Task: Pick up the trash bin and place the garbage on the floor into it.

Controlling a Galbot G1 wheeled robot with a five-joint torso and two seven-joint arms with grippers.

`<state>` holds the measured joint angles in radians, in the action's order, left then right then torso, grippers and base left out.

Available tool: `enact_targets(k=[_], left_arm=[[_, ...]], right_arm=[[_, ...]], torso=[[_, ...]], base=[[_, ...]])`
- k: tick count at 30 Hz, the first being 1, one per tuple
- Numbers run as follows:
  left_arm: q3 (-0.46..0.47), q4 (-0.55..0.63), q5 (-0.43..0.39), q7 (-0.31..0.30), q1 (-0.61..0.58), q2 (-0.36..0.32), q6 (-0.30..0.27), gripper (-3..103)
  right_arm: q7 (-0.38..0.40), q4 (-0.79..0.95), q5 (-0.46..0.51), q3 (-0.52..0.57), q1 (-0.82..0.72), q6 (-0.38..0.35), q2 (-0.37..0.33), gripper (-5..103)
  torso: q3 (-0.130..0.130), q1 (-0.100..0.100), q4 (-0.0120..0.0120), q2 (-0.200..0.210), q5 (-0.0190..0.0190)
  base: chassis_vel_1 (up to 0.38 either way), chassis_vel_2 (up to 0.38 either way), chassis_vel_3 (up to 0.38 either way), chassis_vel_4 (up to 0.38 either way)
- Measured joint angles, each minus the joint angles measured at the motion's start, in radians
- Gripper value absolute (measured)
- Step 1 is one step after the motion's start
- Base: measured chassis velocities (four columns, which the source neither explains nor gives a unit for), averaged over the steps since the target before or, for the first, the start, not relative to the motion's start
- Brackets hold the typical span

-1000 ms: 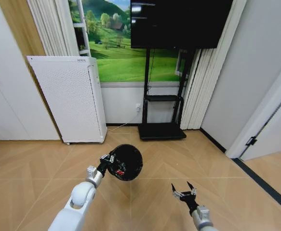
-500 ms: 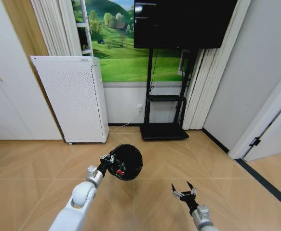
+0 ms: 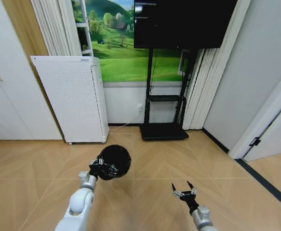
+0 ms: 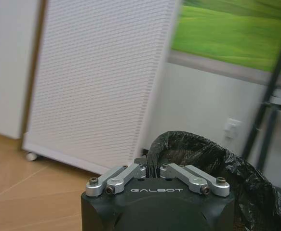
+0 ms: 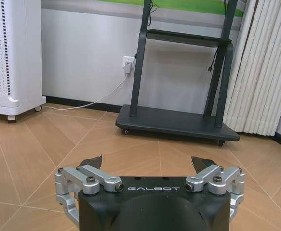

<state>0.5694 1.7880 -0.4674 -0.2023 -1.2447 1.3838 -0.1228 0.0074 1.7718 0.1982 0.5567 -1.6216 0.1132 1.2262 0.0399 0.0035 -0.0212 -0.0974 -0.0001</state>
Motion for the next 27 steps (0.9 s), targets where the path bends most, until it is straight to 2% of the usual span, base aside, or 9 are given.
enact_targets(k=[1,2,5,6,11,13,18,21,27], left_arm=[[0.026,-0.016,-0.032,-0.029,0.013,0.000,-0.001,7],[0.026,-0.016,-0.032,-0.029,0.013,0.000,-0.001,7],[0.115,-0.065,-0.128,-0.069,0.040,0.001,-0.020,7],[0.115,-0.065,-0.128,-0.069,0.040,0.001,-0.020,7],[0.216,-0.193,-0.286,-0.069,0.089,-0.026,-0.040,7],[0.232,-0.225,-0.313,-0.069,0.107,-0.035,-0.044,7],[0.251,-0.284,-0.337,-0.061,0.148,-0.051,-0.050,7],[0.249,-0.333,-0.350,-0.031,0.182,-0.065,-0.053,7],[0.225,-0.383,-0.336,-0.002,0.209,-0.064,-0.055,7]], right_arm=[[0.001,0.000,-0.003,-0.002,0.005,-0.009,-0.001,100],[0.001,0.000,-0.003,-0.002,0.005,-0.009,-0.001,100],[0.003,0.000,-0.003,-0.007,0.025,-0.031,-0.011,100],[0.003,0.000,-0.003,-0.007,0.025,-0.031,-0.011,100],[0.009,0.015,0.005,-0.011,0.048,-0.063,-0.032,100],[0.011,0.019,0.006,-0.014,0.054,-0.072,-0.034,100],[0.017,0.022,0.007,-0.020,0.070,-0.089,-0.034,100],[0.018,0.021,0.010,-0.023,0.091,-0.103,-0.034,100],[0.002,0.000,0.049,-0.016,0.128,-0.142,-0.033,100]], torso=[[0.000,0.000,0.0000,0.000,0.0000],[0.000,0.000,0.0000,0.000,0.0000],[0.000,0.000,0.0003,0.000,0.0003],[0.000,0.000,0.0003,0.000,0.0003],[0.000,0.000,0.0004,0.000,-0.0001],[0.000,0.000,0.0004,0.000,-0.0001],[0.000,0.000,0.0000,0.000,-0.0001],[0.000,0.000,0.0002,0.000,0.0001],[0.000,0.000,0.0001,0.000,-0.0001]], base=[[0.000,0.000,0.000,0.000],[0.000,0.000,0.000,0.000],[0.000,0.000,0.000,0.000],[0.000,0.000,0.000,0.000],[0.000,0.000,0.000,0.000],[0.000,0.000,0.000,0.000],[0.000,0.000,0.000,0.000],[0.000,0.000,0.000,0.000],[0.000,0.000,0.000,0.000]])
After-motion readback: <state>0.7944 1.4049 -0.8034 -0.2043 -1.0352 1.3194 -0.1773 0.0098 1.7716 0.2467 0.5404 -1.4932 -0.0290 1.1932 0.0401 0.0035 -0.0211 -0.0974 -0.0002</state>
